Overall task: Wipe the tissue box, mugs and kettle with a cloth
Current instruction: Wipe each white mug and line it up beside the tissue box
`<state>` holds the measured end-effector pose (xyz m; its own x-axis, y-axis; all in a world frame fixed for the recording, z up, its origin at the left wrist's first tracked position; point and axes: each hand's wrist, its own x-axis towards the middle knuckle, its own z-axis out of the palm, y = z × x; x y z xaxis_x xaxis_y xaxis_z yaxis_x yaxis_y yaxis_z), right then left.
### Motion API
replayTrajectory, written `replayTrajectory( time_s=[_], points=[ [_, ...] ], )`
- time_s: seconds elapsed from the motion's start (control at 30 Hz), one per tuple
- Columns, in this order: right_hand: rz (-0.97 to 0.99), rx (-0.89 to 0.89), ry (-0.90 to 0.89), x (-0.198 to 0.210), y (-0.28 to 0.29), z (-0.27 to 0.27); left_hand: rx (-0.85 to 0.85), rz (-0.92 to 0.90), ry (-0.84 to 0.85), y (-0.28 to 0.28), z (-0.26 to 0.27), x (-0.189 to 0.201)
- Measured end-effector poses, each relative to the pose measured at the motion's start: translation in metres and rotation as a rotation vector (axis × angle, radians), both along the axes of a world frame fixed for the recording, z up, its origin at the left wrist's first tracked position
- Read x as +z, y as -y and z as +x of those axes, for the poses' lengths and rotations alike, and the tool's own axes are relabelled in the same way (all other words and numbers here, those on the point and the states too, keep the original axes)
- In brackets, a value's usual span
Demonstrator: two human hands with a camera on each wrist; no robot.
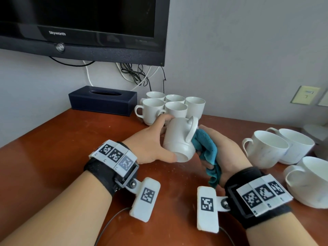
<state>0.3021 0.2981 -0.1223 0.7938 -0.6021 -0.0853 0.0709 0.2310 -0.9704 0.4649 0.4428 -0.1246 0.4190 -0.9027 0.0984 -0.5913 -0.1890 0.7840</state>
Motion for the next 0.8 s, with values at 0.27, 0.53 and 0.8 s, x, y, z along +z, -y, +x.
replayTrajectory(
  time_s=[0.27, 0.53, 0.8],
  points=[
    [-0.066, 0.026, 0.056, 0.002, 0.003, -0.005, -0.084, 0.026, 0.008, -0.001, 0.002, 0.002],
    [-0.189, -0.043, 0.061, -0.001, 0.005, -0.003, 0.029, 0.061, 0.094, -0.001, 0.001, 0.005],
    [-0.398, -0.219, 0.037, -0.013, 0.014, 0.005, 0.080, 0.027, -0.034, -0.001, -0.011, 0.014]
  ],
)
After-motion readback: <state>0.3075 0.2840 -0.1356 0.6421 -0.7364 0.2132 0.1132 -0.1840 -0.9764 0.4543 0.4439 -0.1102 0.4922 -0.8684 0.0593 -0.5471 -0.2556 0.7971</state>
